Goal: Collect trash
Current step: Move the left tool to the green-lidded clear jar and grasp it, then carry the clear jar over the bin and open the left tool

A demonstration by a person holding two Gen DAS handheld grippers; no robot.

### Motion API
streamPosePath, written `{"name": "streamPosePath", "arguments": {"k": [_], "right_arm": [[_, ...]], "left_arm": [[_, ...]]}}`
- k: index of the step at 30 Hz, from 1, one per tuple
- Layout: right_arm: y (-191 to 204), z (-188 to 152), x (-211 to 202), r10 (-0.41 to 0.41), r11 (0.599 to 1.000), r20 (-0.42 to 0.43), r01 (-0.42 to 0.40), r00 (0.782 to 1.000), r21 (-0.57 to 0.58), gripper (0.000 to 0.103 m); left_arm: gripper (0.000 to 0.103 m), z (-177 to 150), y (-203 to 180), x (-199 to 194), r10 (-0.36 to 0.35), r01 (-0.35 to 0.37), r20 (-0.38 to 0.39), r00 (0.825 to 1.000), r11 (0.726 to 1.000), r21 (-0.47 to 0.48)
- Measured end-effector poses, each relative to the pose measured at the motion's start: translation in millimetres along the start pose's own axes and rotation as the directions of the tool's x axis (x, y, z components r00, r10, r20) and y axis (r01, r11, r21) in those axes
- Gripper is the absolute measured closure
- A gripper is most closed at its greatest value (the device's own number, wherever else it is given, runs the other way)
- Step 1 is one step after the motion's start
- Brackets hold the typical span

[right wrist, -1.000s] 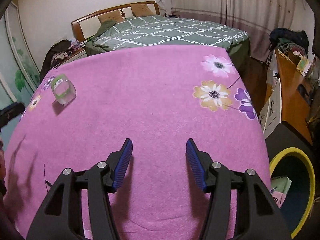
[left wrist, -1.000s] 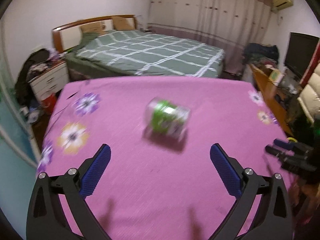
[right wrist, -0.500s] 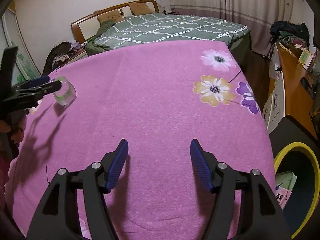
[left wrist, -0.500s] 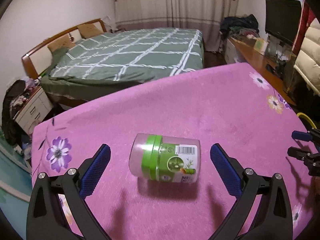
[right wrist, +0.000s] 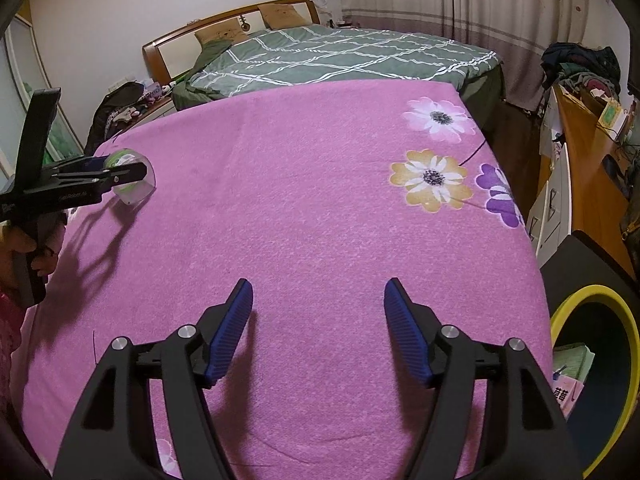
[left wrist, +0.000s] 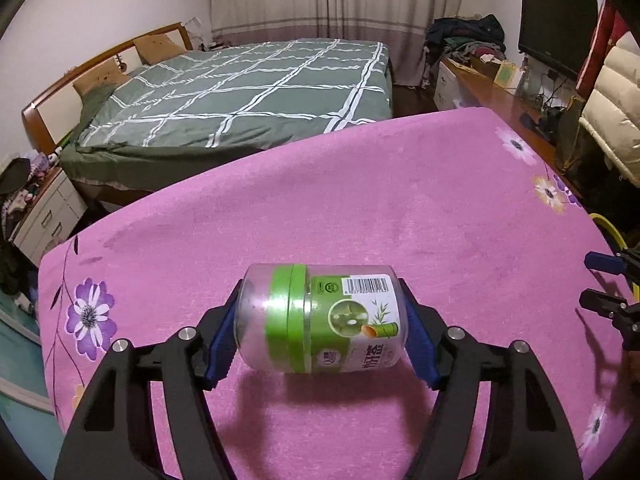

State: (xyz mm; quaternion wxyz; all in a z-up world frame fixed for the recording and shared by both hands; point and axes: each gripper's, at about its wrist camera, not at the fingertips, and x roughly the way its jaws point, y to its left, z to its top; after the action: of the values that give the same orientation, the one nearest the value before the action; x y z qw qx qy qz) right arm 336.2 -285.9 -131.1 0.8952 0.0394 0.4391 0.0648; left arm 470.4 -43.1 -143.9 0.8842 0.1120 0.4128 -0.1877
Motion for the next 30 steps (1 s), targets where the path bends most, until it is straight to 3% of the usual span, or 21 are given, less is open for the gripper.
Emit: {"name": "streamPosePath", "arguments": {"k": [5,10,14,16,22,30], "right_arm": [[0,0,0,0.001,1.000,0.001,-0.001,1.000,0.001,0.038],[-1,-1,-1,-0.013,1.000,-0.002,0.013,1.000,-0.001,0.038],[-7,-11,-20,-0.088,0.996,0.028,0.088,0.996,-0.005,0.038],[-14,-20,-37,-0.081,0.997,0.049,0.080,0.996,0.013,0.038],[-47,-70,-124,-0.169,0.985,0.126,0.165,0.977,0.046,0.038],[-92,-126,-219,-0.318,0.945,0.197,0.294,0.927,0.143,0.032]], "left_arm": [[0.033,-1,-18,-11,0.018,-0.018,0.007,1.000,1.000,0.021],[0.033,-7,-36,-47,0.030,-0.030,0.043,0.999,0.999,0.010],[0.033,-11,-56,-82,0.044,-0.046,0.073,0.996,0.999,0.021],[0.033,-12,-70,-99,0.035,-0.038,0.086,0.996,0.999,0.024],[0.033,-12,-133,-125,-0.017,0.010,0.103,0.995,0.997,0.071],[0.033,-3,-271,-127,-0.185,0.166,0.090,0.979,0.968,0.190]]}}
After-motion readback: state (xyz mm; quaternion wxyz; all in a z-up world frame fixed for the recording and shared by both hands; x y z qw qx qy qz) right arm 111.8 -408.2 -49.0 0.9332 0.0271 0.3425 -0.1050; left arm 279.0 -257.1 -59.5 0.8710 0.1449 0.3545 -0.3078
